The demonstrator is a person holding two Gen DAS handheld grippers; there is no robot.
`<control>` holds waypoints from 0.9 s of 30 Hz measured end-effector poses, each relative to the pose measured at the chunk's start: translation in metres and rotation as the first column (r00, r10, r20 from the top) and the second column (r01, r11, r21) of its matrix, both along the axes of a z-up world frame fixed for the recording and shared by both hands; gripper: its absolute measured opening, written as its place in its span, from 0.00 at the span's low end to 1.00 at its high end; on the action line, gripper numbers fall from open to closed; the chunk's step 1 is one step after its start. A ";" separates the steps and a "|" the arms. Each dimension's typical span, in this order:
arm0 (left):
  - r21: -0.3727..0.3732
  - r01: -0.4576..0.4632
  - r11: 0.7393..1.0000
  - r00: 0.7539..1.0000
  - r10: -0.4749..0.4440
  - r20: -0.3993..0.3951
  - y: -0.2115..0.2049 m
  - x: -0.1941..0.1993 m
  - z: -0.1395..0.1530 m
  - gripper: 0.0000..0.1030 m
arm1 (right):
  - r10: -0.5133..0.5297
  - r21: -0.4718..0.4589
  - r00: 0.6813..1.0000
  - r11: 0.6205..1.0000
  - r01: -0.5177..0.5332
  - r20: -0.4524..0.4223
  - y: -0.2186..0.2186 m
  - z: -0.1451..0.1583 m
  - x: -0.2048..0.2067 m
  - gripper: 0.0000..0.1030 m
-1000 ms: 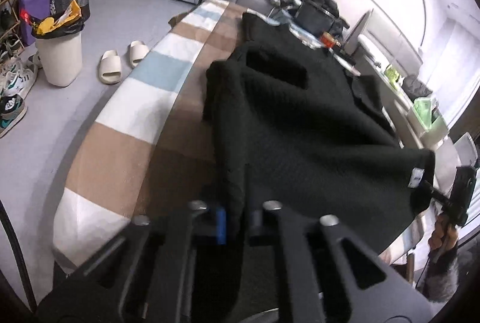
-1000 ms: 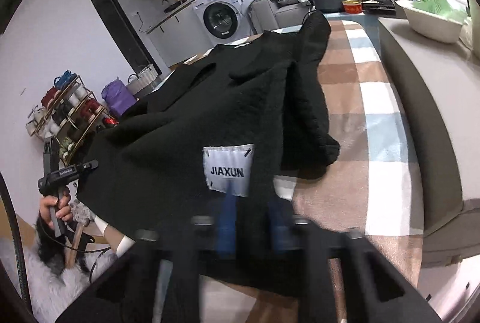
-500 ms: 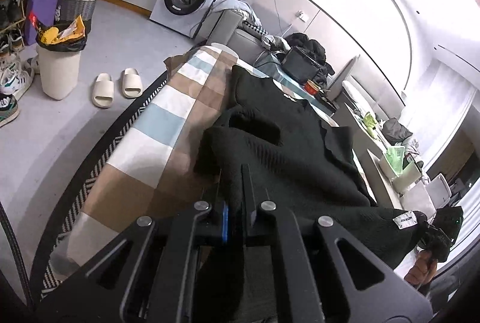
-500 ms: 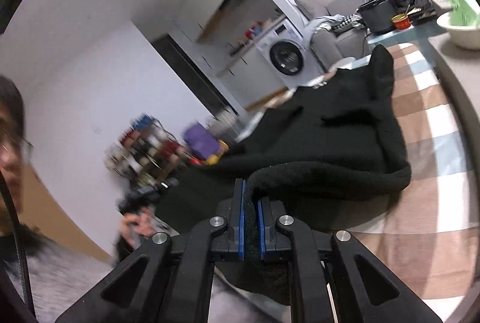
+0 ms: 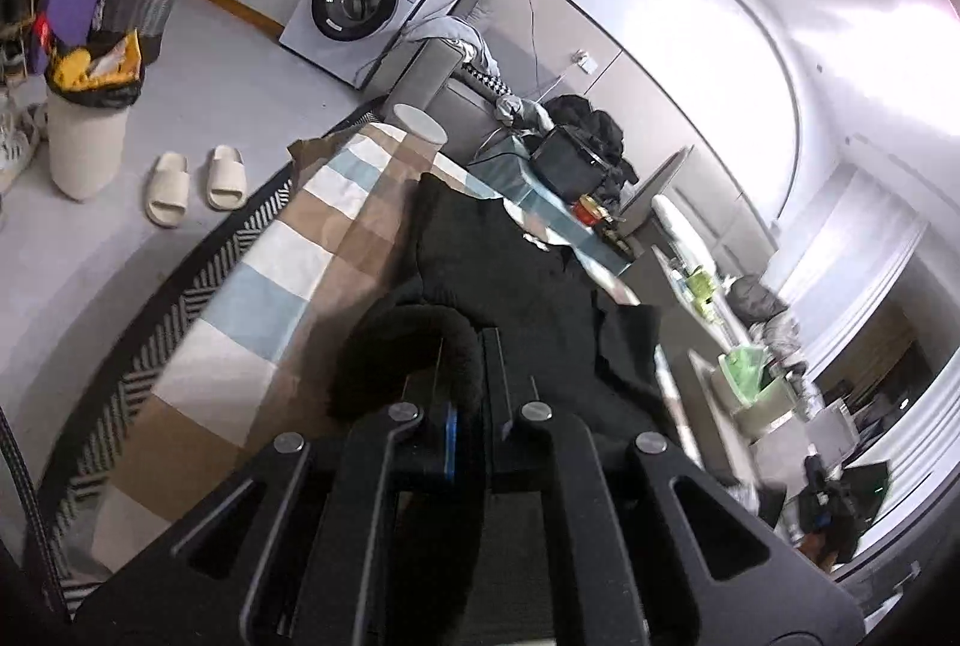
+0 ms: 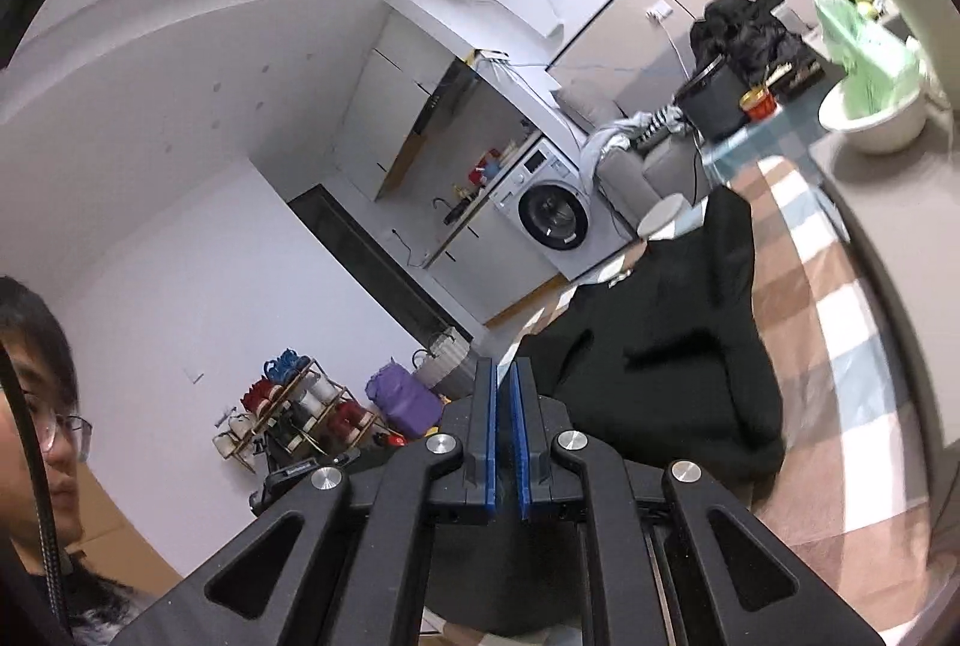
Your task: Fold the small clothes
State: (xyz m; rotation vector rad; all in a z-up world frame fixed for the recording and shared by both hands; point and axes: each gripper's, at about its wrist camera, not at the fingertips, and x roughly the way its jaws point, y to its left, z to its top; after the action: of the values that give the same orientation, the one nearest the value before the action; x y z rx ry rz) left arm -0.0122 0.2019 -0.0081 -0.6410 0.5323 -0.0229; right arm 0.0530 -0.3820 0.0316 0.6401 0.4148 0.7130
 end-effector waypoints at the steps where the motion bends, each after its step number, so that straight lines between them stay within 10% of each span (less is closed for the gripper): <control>1: 0.021 -0.005 1.000 1.000 0.005 -0.018 -0.001 -0.001 -0.002 0.03 | -0.029 -0.076 1.000 0.997 0.029 -0.008 0.002 0.001 -0.001 0.07; 7: 0.074 -0.021 0.997 0.994 0.029 -0.106 0.000 -0.009 -0.025 0.03 | -0.062 -0.422 0.969 0.905 -0.046 -0.238 0.030 -0.036 0.018 0.38; 12: 0.103 -0.024 0.994 0.986 0.040 -0.160 0.000 -0.015 -0.042 0.17 | 0.071 -0.313 0.914 0.927 -0.209 -0.400 0.029 -0.068 0.015 0.41; 16: 0.103 -0.004 0.995 0.983 0.022 -0.182 0.000 -0.019 -0.051 0.51 | 0.219 -0.125 0.871 0.945 -0.301 -0.440 0.020 -0.082 0.006 0.58; 27: 0.162 0.053 0.985 0.961 -0.006 -0.276 -0.004 -0.021 -0.073 0.60 | 0.230 -0.317 0.859 0.860 -0.399 -0.458 0.061 -0.095 -0.009 0.60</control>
State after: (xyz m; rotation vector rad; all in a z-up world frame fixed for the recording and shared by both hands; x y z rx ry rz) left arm -0.0335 0.1978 -0.0808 -0.4726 0.8034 0.0834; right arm 0.0438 -0.3205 -0.0630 0.3190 1.0517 0.7809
